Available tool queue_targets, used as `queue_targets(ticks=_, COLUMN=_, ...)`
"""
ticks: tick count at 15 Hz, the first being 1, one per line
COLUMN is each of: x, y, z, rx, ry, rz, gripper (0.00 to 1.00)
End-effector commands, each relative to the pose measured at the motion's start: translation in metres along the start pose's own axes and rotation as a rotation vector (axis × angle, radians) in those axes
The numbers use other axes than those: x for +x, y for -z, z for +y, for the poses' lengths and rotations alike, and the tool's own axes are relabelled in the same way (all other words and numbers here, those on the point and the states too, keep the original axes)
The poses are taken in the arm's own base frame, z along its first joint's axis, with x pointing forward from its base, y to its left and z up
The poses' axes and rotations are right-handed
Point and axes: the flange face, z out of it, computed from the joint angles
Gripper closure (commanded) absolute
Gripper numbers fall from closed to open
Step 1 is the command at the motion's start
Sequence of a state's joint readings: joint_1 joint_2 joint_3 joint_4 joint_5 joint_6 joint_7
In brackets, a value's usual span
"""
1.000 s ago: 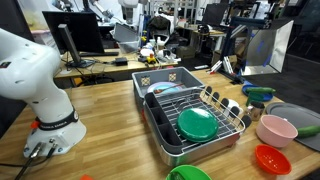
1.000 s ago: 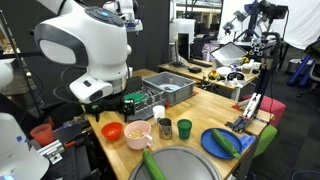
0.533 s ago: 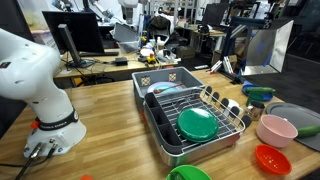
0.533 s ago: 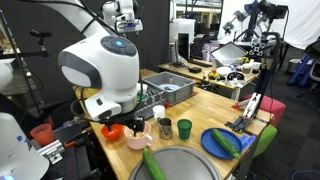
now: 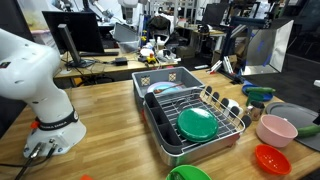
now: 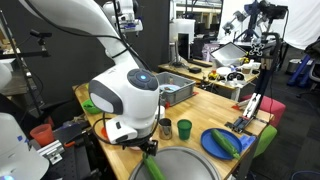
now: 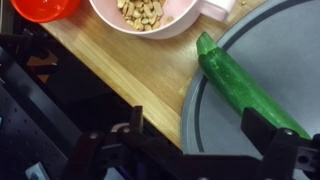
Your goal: Take the zucchini from the grey plate and put it on the blue plate
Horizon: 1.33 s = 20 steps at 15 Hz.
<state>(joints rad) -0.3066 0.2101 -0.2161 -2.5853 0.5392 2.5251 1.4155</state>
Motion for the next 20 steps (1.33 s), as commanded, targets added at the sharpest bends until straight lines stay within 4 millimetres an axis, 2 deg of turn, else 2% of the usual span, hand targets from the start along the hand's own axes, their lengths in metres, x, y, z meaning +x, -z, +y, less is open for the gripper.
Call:
queue_targets(ticks=1, x=-0.002, y=0.004, z=0.001, rx=0.006, ry=0.004, rz=-0.004, gripper=0.00)
queue_targets(ticks=4, x=-0.002, y=0.008, z=0.003, rx=0.012, ry=0.005, rz=-0.009, gripper=0.00)
queue_targets(ticks=8, x=-0.010, y=-0.001, z=-0.005, rx=-0.009, ry=0.009, rz=-0.003, gripper=0.00)
queue_targets(ticks=11, x=-0.019, y=-0.012, z=-0.010, rx=-0.001, ry=0.052, rz=0.049, gripper=0.00)
queue_targets(ticks=15, x=-0.023, y=-0.037, z=-0.014, rx=0.003, ry=0.122, rz=0.155, gripper=0.00)
queue_targets(ticks=20, x=-0.027, y=-0.050, z=-0.026, rx=0.156, ry=0.218, rz=0.260, gripper=0.00)
